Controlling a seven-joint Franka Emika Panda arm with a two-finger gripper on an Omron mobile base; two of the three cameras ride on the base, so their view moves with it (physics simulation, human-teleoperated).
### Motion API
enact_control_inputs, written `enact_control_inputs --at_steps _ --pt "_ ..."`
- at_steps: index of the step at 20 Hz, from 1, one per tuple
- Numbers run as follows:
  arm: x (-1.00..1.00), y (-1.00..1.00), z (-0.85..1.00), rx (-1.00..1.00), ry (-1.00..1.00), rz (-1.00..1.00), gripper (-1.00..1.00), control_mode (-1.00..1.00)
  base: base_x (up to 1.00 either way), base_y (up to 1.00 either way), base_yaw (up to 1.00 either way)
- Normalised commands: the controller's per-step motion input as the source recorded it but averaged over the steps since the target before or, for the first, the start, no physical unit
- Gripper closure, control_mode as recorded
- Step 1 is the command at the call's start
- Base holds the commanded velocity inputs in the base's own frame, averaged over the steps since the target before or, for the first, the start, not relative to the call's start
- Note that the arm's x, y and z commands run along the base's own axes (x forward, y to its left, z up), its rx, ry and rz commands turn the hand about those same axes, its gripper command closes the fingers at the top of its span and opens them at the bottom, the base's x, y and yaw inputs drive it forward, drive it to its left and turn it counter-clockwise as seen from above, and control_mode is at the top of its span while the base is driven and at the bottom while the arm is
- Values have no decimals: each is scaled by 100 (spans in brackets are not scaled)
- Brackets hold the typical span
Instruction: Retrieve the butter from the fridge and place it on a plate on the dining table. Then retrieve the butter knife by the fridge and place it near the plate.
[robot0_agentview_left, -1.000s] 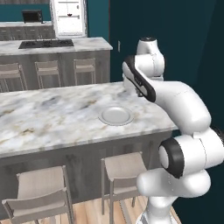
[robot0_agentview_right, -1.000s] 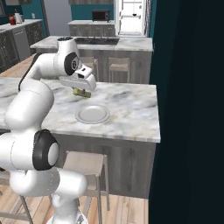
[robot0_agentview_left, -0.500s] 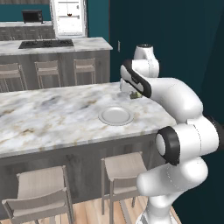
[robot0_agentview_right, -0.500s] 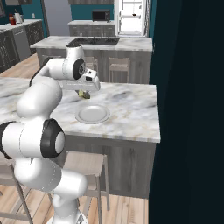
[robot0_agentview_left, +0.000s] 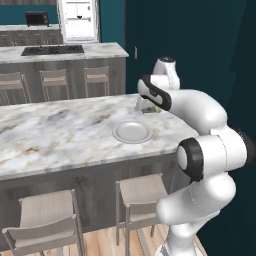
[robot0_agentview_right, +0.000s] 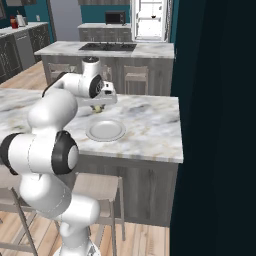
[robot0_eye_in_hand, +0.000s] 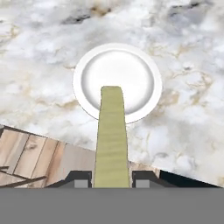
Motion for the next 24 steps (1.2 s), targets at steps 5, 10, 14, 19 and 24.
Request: enact_control_inputs --at_steps 5,10,14,19,24 --pt "40 1 -22 0 -21 23 100 -100 0 0 0" --pt "57 9 -31 -2 -1 25 100 -100 0 0 0" --pt "54 5 -27 -4 1 20 100 -100 0 0 0" --pt "53 5 -21 -6 16 14 100 -100 0 0 0" --pt "25 12 -13 -3 12 5 100 -100 0 0 0"
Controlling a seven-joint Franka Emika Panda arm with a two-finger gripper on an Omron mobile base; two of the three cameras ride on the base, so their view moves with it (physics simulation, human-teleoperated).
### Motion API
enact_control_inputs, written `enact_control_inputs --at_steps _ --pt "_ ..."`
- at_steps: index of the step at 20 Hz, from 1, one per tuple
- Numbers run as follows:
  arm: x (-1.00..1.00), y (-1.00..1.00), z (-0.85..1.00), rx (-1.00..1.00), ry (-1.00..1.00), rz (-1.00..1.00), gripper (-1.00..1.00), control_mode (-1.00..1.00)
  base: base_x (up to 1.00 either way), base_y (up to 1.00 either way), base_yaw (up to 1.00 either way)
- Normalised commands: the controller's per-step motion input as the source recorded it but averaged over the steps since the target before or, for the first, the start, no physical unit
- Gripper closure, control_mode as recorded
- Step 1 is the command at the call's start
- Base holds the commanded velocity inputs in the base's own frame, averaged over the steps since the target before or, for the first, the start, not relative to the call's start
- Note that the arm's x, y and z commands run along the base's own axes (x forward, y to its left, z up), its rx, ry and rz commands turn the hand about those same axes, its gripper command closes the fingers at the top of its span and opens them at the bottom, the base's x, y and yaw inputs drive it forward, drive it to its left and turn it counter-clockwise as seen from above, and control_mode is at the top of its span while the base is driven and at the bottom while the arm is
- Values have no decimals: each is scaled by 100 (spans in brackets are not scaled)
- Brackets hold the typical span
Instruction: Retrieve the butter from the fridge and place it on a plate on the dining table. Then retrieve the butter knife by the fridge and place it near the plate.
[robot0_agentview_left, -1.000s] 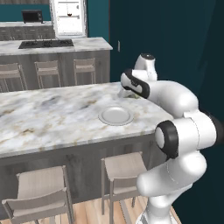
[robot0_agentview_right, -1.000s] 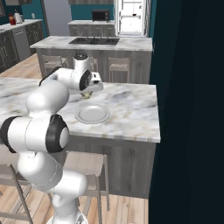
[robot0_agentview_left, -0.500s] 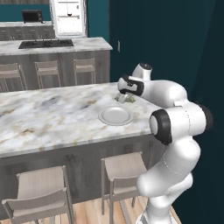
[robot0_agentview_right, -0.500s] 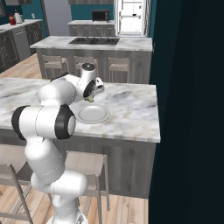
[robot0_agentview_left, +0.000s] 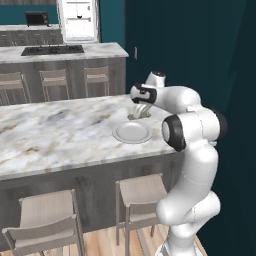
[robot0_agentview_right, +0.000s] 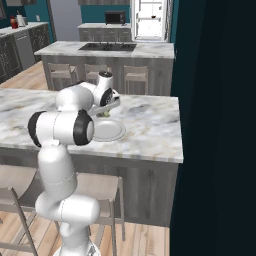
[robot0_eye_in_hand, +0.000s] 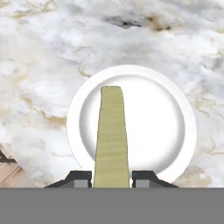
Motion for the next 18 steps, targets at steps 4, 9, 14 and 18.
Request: enact_control_inputs --at_steps 4,9,14,18 --pt "1 18 0 0 1 0 100 -100 0 0 0" --pt "1 11 -8 0 1 0 100 -100 0 0 0" --pt "0 6 -26 -2 0 0 100 -100 0 0 0" --pt "0 0 -36 -3 0 0 100 -100 0 0 0"
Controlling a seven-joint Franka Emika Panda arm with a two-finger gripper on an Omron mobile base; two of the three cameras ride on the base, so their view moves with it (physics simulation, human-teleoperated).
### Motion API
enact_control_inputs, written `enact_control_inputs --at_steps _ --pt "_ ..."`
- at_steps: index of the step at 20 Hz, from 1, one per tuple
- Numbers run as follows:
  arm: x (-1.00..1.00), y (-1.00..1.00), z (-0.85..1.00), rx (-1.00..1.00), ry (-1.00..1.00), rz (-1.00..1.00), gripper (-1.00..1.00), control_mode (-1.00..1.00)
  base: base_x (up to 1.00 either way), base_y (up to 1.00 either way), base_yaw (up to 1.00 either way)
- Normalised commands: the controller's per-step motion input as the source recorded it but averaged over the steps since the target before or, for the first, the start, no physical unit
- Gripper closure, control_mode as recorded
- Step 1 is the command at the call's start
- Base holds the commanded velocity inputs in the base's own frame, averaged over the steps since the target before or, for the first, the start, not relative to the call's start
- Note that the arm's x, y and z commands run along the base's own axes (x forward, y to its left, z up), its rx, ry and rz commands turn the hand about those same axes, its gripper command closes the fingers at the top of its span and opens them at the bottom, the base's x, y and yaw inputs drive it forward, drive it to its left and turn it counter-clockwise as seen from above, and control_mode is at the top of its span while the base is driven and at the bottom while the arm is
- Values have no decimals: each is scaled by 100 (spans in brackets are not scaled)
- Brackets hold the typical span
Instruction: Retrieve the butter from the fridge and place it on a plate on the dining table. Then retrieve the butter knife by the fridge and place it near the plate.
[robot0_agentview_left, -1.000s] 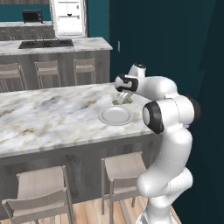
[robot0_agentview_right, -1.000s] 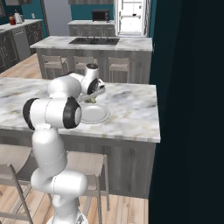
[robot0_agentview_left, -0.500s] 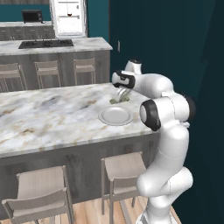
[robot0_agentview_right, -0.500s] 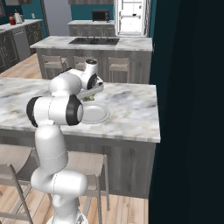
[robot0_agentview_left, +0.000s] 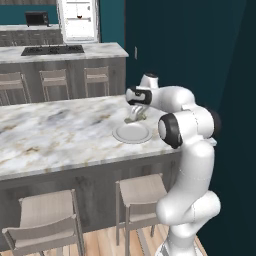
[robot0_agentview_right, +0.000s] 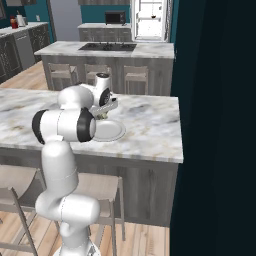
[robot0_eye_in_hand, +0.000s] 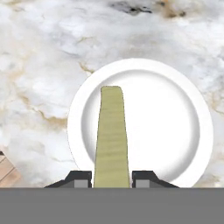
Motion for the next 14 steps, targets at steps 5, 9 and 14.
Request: enact_control_inputs --at_steps 5,9,14 --pt "0 0 -34 -3 0 0 100 -100 0 0 0" --pt "1 0 -24 -3 -2 0 100 -100 0 0 0" --pt "7 0 -18 -1 -6 0 100 -100 0 0 0"
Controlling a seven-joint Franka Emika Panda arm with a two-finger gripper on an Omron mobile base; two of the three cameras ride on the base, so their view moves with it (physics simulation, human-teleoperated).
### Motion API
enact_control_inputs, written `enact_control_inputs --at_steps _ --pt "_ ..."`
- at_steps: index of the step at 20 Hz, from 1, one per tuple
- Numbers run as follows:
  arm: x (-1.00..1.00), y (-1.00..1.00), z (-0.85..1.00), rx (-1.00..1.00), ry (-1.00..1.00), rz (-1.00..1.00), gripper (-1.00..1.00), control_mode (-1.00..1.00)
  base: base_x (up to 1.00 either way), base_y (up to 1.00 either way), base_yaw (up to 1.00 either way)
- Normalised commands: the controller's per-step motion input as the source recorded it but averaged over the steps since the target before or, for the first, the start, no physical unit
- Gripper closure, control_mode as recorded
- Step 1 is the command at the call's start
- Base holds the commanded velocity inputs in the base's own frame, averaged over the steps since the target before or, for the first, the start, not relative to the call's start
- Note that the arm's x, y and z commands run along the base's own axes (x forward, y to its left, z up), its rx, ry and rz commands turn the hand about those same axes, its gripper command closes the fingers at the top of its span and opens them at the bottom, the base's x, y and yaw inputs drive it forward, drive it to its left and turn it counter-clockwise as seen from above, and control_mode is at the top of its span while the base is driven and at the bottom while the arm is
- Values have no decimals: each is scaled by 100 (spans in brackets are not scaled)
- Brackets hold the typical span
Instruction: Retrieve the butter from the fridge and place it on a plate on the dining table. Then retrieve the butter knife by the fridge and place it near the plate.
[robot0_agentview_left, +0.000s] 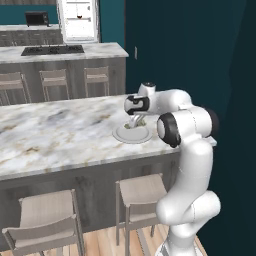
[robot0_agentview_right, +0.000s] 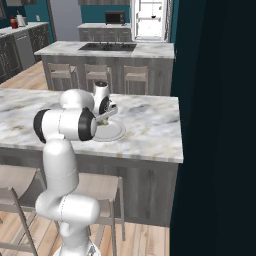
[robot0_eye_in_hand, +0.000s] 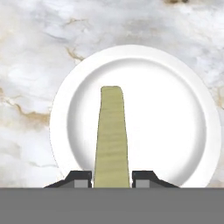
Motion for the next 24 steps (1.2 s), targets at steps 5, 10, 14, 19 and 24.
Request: enact_control_inputs --at_steps 5,10,14,19,24 --pt "13 0 -15 -1 -12 0 100 -100 0 0 0" --pt "15 0 -11 0 -13 1 100 -100 0 0 0" --pt "6 0 -18 0 -6 0 100 -100 0 0 0" --pt "0 0 -26 0 -3 0 100 -100 0 0 0" --pt "0 0 -32 0 -2 0 100 -100 0 0 0"
